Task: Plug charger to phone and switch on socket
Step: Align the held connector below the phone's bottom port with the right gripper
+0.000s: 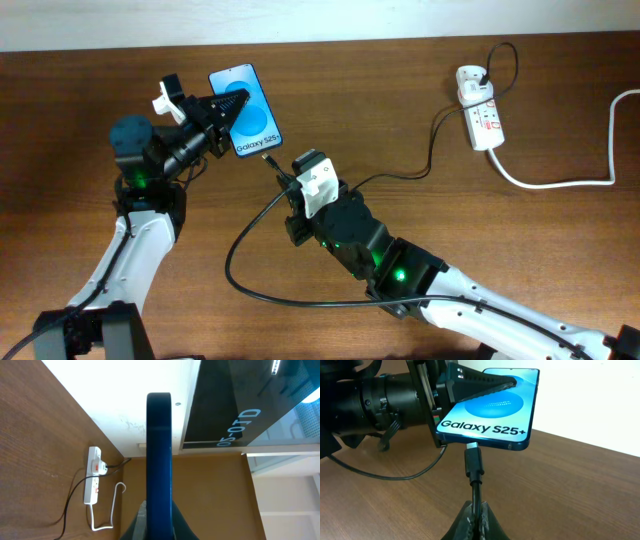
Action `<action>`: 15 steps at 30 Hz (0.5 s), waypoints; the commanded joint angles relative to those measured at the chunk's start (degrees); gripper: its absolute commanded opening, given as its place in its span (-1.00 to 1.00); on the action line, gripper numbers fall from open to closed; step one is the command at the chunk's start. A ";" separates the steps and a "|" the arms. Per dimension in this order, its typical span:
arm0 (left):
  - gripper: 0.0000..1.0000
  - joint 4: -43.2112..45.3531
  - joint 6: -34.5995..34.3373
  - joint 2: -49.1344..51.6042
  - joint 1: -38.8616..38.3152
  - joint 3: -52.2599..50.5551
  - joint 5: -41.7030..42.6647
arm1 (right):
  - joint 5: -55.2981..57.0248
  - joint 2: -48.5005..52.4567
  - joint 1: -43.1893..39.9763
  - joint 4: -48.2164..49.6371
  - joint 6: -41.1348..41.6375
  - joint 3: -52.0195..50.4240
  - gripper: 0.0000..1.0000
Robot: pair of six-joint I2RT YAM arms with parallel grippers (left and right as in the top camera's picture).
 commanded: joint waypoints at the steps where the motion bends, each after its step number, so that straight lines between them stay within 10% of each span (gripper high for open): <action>1: -1.00 0.57 1.11 -1.51 0.44 0.92 -0.57 | -0.13 -0.90 0.44 0.83 -0.37 0.46 -0.91; 15: -1.00 0.57 1.11 -1.51 0.44 0.92 0.39 | -1.01 -0.28 0.42 0.68 0.26 0.46 -0.92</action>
